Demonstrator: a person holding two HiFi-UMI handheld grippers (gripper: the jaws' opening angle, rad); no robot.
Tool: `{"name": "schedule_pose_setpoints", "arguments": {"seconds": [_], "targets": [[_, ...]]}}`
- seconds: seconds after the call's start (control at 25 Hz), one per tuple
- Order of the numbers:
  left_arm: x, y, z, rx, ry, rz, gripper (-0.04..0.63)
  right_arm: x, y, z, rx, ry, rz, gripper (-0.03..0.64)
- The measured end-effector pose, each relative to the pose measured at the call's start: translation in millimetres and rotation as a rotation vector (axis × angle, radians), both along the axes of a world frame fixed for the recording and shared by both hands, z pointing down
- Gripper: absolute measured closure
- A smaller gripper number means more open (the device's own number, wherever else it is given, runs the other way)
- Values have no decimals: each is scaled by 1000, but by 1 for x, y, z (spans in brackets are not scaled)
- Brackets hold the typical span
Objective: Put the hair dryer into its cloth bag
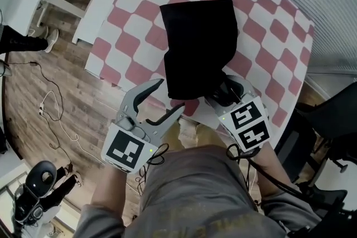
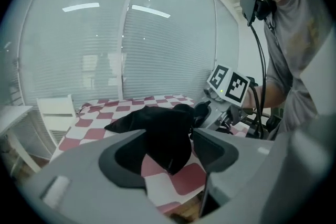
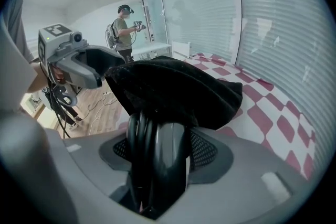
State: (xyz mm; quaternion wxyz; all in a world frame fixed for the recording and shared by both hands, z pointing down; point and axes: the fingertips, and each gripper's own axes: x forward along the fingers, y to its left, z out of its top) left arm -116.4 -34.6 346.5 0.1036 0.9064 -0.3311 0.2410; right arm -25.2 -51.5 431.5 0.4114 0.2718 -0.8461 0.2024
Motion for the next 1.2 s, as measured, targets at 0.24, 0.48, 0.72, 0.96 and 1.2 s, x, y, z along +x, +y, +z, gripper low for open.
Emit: {"name": "schedule_pose_setpoints", "arguments": {"seconds": [0.24,0.48,0.72,0.96,1.2], "targets": [[-2,-11,15,51,-2,-201,265,-4,-2,-3,4,-5,2,336],[-10,-21,15,90,-56,-225,441,-7,5,-11,16,-13,-18,336],[-12,-16,10,105,-84,-209,584,-8,5,-17,51,-20,-22,337],[-2,-2,-5,144,-106,-155,584,-7,2,-16,40,-6,7,337],[-7,14,18,79,-123,-194,586,-7,9,-16,26,-17,17,337]]}}
